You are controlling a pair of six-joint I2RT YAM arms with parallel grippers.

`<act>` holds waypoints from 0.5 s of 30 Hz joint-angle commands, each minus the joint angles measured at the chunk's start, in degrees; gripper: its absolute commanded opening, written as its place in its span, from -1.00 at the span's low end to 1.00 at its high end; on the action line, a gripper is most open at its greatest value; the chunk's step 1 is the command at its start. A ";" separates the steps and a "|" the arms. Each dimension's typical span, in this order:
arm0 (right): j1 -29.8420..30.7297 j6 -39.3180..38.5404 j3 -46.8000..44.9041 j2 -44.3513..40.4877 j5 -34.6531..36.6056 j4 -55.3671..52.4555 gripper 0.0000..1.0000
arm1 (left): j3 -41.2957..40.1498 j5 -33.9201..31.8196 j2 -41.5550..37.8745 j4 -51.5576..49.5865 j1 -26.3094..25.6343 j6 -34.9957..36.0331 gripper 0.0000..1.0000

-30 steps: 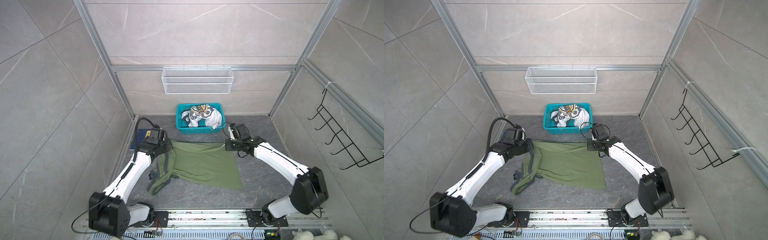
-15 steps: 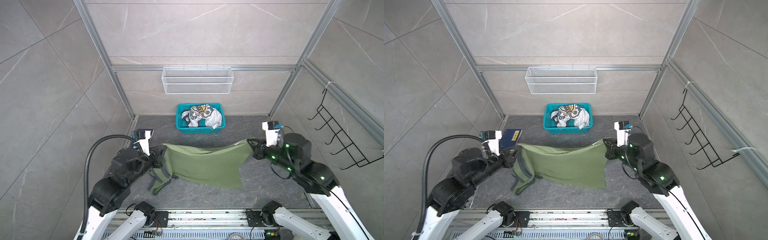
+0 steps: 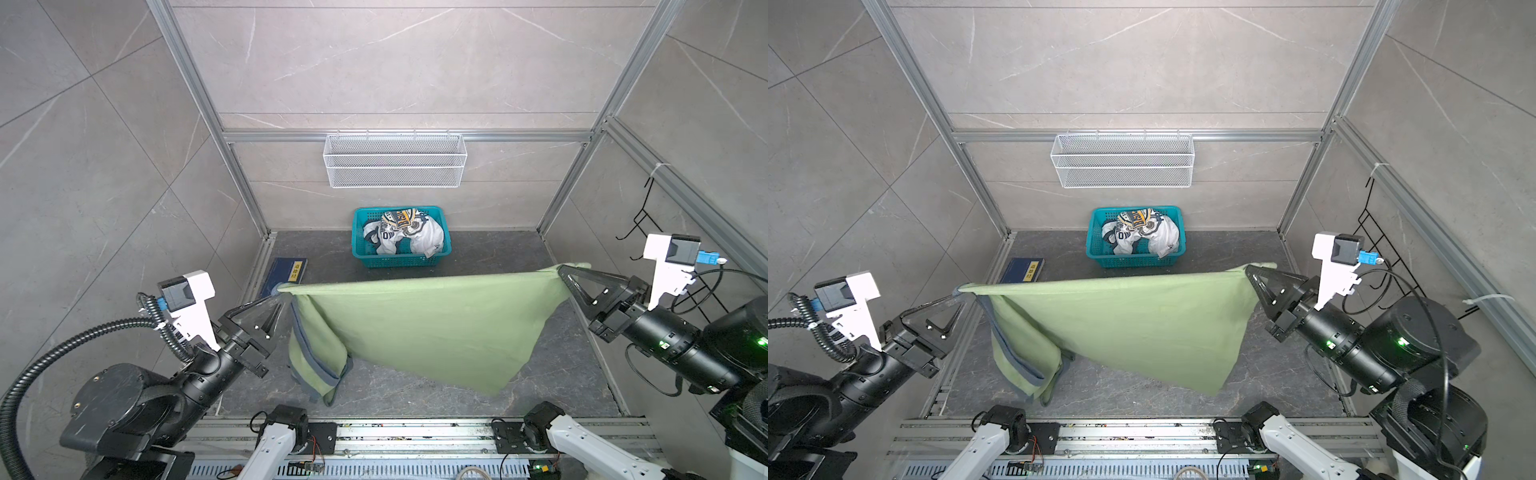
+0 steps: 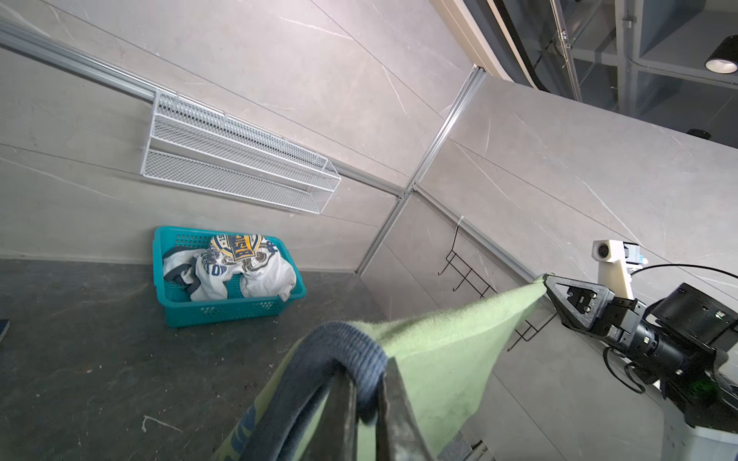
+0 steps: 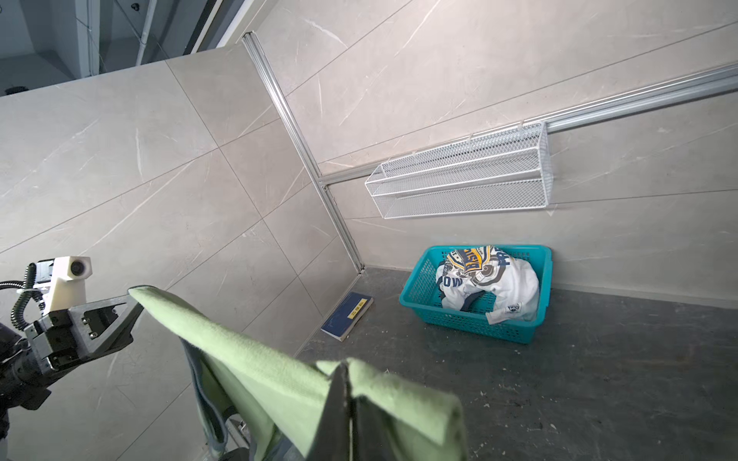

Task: Fold and stack tank tops
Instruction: Smooth out the tank top at the center of the table.

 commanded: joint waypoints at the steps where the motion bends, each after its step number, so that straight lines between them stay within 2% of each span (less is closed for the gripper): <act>1: 0.06 0.23 -0.64 4.15 5.46 -1.20 -1.00 | -3.97 0.06 4.79 3.27 1.25 -2.14 -1.00; 5: 0.06 -0.36 -8.16 9.13 10.86 2.19 -1.00 | -16.18 -2.86 9.74 8.40 1.23 -3.96 -1.00; 10: -0.07 -2.34 -20.12 19.02 15.50 11.31 -1.00 | -28.00 -7.81 21.19 15.54 0.23 -2.37 -1.00; 15: -1.45 -3.69 -25.75 35.11 19.55 20.99 -1.00 | -30.44 -11.10 37.99 23.38 -1.05 -0.85 -1.00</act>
